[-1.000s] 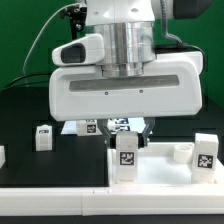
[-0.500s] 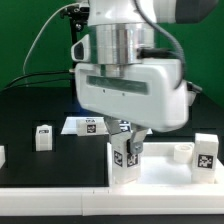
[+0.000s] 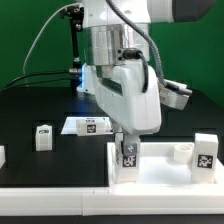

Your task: Assemble square table

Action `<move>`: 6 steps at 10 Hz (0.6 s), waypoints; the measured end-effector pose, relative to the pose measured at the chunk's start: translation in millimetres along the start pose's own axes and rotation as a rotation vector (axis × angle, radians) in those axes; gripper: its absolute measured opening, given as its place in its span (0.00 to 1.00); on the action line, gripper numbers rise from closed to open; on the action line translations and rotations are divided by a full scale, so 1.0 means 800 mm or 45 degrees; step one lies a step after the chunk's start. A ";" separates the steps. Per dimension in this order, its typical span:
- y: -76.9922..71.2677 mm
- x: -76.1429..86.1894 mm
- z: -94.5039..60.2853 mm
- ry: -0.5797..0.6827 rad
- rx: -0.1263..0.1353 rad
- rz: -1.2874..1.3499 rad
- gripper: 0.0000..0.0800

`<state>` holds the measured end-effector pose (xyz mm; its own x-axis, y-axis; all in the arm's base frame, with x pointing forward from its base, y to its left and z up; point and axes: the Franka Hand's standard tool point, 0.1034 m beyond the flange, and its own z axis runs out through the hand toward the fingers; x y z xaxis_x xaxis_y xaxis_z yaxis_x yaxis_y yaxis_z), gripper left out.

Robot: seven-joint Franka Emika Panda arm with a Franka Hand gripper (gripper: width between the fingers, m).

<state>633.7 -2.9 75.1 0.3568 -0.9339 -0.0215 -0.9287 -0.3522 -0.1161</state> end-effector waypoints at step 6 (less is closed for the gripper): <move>-0.003 -0.006 -0.001 -0.001 0.005 -0.979 0.81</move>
Offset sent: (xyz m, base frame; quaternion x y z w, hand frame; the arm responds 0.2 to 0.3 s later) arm 0.0000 0.0000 0.0000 0.0000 0.0000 -0.1938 0.9810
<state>634.0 2.0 76.1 0.9022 -0.4263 0.0658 -0.4189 -0.9022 -0.1026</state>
